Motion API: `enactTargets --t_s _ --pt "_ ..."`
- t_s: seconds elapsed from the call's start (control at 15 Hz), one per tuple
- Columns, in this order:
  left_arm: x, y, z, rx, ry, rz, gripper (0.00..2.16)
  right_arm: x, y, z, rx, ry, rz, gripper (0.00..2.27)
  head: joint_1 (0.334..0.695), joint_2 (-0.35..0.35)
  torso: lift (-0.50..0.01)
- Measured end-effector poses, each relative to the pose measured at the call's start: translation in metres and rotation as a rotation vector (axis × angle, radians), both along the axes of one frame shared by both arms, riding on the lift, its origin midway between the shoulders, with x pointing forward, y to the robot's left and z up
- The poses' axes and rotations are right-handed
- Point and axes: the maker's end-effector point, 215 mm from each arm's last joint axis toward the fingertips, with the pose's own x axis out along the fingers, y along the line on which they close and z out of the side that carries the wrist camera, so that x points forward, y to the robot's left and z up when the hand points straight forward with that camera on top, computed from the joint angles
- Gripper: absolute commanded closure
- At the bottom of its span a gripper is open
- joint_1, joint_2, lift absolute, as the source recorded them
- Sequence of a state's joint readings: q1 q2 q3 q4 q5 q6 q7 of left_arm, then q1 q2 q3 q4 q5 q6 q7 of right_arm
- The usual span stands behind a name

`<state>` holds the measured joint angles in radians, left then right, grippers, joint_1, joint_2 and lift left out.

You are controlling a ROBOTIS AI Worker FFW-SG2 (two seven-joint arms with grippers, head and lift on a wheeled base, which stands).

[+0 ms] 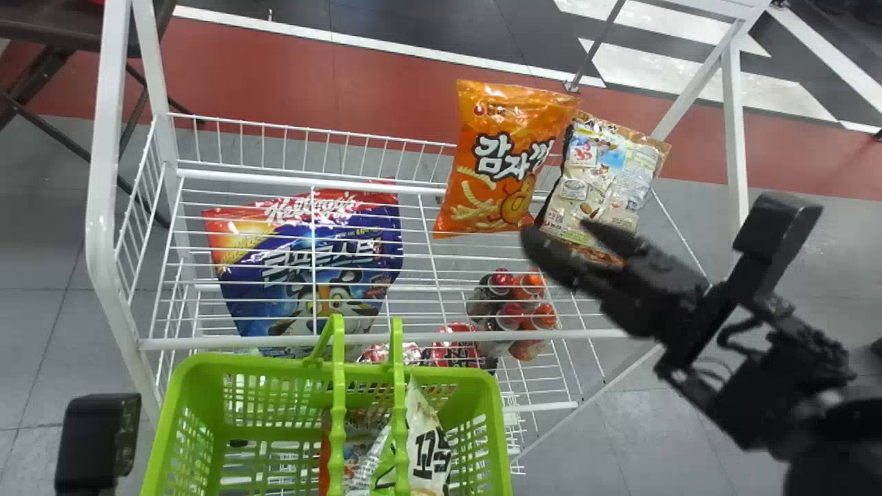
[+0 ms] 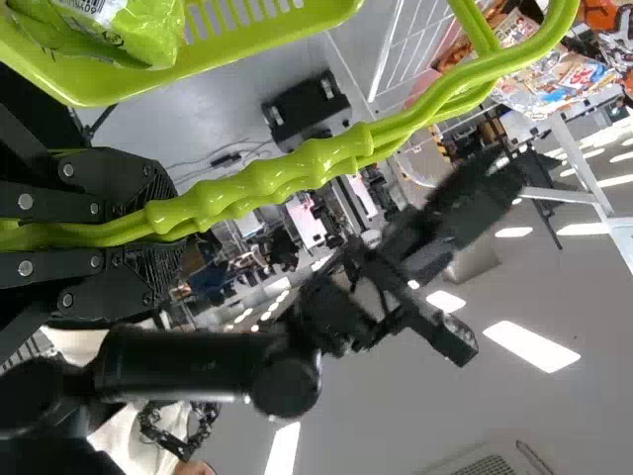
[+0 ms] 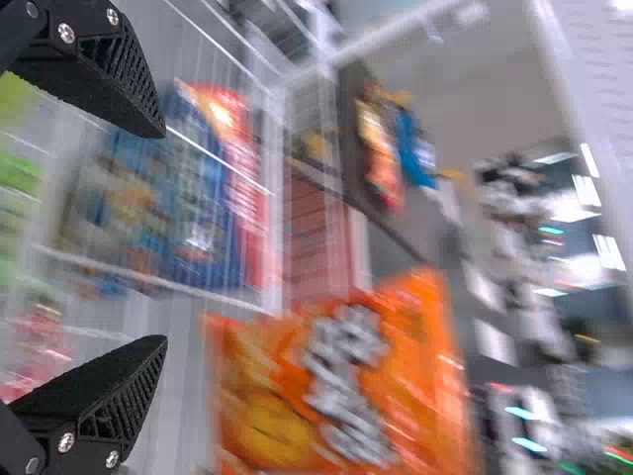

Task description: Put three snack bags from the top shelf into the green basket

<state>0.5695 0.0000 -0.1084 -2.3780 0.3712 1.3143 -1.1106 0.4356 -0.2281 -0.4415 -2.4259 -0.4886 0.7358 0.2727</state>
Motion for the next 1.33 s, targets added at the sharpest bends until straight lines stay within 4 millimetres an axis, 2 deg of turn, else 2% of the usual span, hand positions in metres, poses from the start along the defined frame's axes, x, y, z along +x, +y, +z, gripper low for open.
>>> enactTargets --t_s 0.2,0.4,0.53,0.73,0.87,0.93,1.07,1.13,1.33 --pt "-0.001 -0.001 -0.002 0.003 0.004 0.001 1.76 0.042 -0.061 -0.005 -0.099 -0.053 -0.165 0.08 0.695 -0.35 -0.045" --pt "-0.001 0.0 -0.004 0.011 0.006 0.004 1.76 0.076 -0.111 -0.035 -0.16 -0.023 -0.265 0.08 0.695 -0.35 -0.045" --pt "-0.001 -0.001 -0.006 0.014 0.008 0.004 1.76 0.092 -0.135 -0.052 -0.178 -0.002 -0.303 0.08 0.695 -0.35 -0.045" --pt "0.0 -0.002 -0.007 0.016 0.009 0.0 1.76 0.116 -0.15 -0.064 -0.2 -0.002 -0.315 0.1 0.695 -0.35 -0.045" --pt "0.0 -0.002 -0.007 0.017 0.012 -0.001 1.76 0.128 -0.151 -0.073 -0.209 0.021 -0.308 0.41 0.695 -0.35 -0.045" --pt "0.0 -0.001 -0.008 0.018 0.012 0.001 1.76 0.133 -0.149 -0.078 -0.212 0.038 -0.3 0.73 0.695 -0.35 -0.045" --pt "0.002 0.001 -0.01 0.022 0.017 0.006 1.76 0.138 -0.143 -0.084 -0.215 0.058 -0.286 2.16 0.695 -0.35 -0.045" --pt "0.003 0.002 -0.01 0.022 0.018 0.007 1.76 0.138 -0.14 -0.085 -0.214 0.061 -0.282 2.25 0.695 -0.35 -0.045" --pt "0.005 0.004 -0.011 0.023 0.021 0.01 1.76 0.137 -0.132 -0.072 -0.216 0.023 -0.286 2.25 0.695 -0.35 -0.045"
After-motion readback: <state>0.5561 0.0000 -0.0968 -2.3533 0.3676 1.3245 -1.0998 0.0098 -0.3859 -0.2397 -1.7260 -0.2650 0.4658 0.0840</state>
